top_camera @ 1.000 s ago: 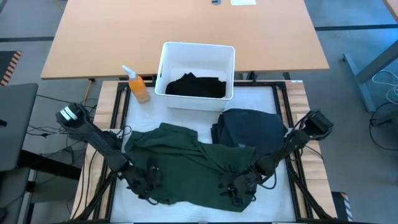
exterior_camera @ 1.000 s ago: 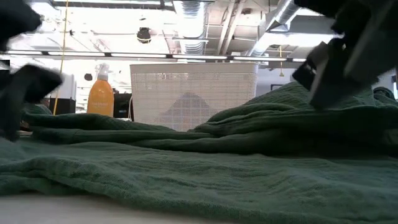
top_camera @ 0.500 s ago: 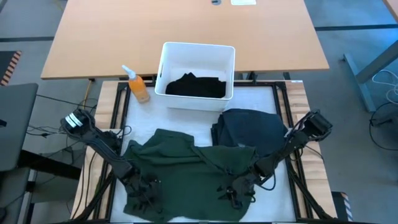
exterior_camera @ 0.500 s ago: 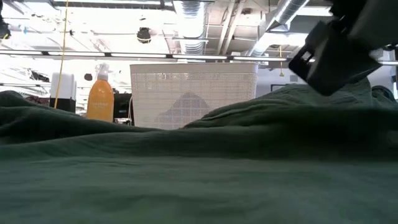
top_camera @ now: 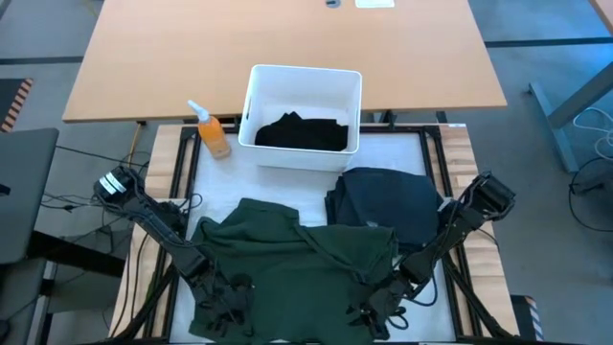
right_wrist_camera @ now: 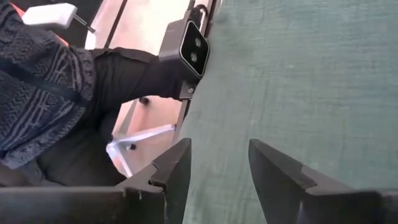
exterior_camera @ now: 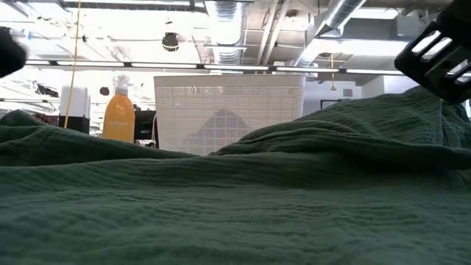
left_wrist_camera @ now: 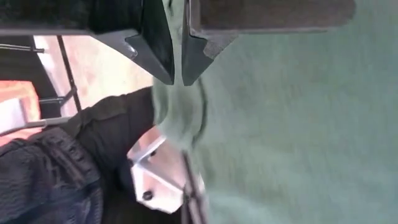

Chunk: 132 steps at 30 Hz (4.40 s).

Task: Fold laundry
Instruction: Fold the green polo shirt from the white laundry organizer

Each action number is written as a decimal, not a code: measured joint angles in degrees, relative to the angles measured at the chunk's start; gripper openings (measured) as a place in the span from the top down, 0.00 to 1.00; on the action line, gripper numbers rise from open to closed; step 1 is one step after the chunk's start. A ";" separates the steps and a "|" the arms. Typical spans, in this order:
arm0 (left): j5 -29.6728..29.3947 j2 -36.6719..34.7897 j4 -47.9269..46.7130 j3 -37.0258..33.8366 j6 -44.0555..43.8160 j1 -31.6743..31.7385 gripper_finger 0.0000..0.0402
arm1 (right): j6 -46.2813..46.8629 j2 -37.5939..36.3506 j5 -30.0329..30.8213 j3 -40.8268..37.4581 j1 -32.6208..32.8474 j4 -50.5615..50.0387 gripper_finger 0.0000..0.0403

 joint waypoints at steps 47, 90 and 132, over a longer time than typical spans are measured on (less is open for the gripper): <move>-20.00 1.56 -30.50 -2.46 46.20 55.33 0.57 | -4.78 -7.82 13.90 0.00 -5.97 -25.43 0.54; -30.43 2.27 -67.66 24.95 45.12 40.71 1.00 | 3.37 -6.68 20.00 -0.02 -4.03 -38.23 0.93; -16.55 2.21 -62.36 9.54 -7.67 1.45 0.80 | 10.96 -11.26 0.17 7.06 -4.41 -48.65 0.83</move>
